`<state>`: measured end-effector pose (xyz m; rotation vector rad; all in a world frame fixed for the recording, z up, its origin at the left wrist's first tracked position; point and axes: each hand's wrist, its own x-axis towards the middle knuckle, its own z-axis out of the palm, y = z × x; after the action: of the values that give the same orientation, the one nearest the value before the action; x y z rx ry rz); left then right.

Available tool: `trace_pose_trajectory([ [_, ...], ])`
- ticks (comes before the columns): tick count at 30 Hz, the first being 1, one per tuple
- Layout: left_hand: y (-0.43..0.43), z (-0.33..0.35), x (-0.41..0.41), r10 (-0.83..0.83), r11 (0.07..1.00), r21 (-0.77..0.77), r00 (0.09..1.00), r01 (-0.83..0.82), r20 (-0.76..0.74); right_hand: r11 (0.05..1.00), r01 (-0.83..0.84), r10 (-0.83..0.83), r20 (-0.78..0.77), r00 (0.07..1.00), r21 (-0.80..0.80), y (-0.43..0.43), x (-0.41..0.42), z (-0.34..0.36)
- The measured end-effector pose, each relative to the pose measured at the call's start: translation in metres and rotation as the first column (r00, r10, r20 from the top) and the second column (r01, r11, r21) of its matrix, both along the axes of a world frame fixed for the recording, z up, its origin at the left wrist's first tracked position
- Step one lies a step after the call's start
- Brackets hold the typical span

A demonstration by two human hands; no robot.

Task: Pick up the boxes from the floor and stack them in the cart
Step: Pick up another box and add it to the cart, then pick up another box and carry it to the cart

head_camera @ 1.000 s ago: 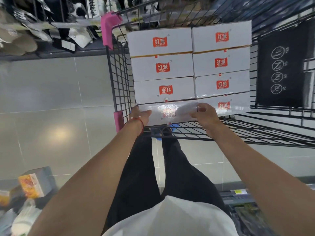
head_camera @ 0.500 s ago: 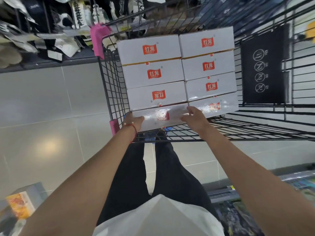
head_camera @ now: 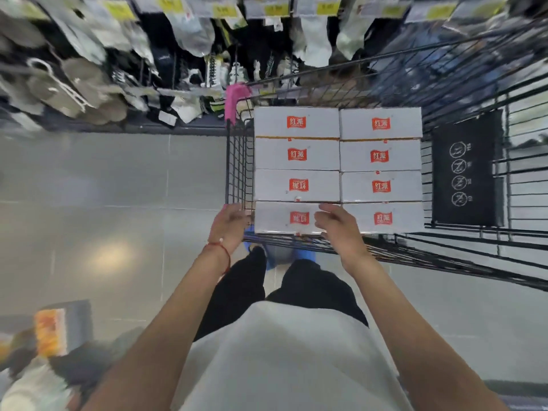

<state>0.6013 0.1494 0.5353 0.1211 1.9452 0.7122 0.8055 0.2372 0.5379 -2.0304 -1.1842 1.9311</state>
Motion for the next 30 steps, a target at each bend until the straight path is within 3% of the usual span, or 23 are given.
trace_pose_trajectory([
  [4,-0.022,0.029,0.017,0.313,0.938,0.136,0.947,-0.319,0.067,0.999,-0.049,0.049,-0.088,0.995,0.009,0.001,0.001,0.015],
  [6,-0.034,0.048,0.027,0.368,0.915,0.150,0.927,-0.375,0.075,0.994,-0.111,0.111,-0.115,0.987,0.009,-0.001,0.000,0.024],
  [19,-0.145,0.099,0.003,0.592,0.744,0.284,0.793,-0.605,0.143,0.841,-0.534,0.537,-0.240,0.809,0.082,-0.058,-0.089,0.095],
  [30,-0.327,0.119,-0.078,0.801,0.508,0.320,0.575,-0.800,0.166,0.736,-0.671,0.665,-0.285,0.690,0.091,-0.215,-0.232,0.108],
])
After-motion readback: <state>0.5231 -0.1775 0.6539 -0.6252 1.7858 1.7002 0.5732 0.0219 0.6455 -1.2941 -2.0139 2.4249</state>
